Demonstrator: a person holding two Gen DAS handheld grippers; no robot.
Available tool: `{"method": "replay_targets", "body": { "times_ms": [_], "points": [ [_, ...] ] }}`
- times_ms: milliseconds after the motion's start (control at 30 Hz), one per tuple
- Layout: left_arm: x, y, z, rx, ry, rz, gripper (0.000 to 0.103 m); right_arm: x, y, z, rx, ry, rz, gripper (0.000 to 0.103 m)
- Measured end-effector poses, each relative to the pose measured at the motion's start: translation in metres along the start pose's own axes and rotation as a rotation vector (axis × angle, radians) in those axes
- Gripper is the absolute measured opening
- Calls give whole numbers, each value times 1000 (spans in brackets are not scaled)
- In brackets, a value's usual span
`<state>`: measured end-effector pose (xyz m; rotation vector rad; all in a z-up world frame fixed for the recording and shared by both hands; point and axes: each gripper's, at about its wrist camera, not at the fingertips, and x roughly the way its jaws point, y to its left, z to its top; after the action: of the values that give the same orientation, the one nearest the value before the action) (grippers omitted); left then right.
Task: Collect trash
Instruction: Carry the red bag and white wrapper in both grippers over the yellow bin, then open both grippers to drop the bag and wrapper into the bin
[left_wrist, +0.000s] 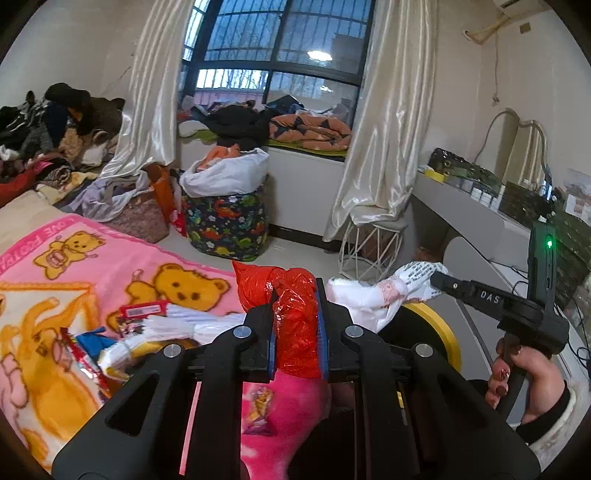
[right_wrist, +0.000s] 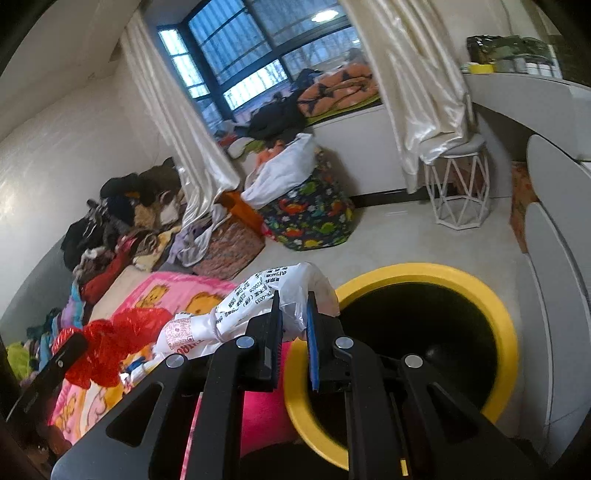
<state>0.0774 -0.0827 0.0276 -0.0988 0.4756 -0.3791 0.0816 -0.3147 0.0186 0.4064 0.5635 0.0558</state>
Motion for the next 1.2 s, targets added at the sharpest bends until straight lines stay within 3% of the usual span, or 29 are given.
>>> {"method": "replay_targets", "body": {
  "times_ms": [400,867,1200],
  "points": [
    [29,-39,-10,59,51,-74,10,-8,-53,2,56,-41,-134,11],
    [75,-89,-21,97,121,-210,10,-7,-91,-3,21,-57,-325,11],
    [114,-106,-28,112,185,-230,10,-2,-110,-7,8,-38,-384,11]
  ]
}}
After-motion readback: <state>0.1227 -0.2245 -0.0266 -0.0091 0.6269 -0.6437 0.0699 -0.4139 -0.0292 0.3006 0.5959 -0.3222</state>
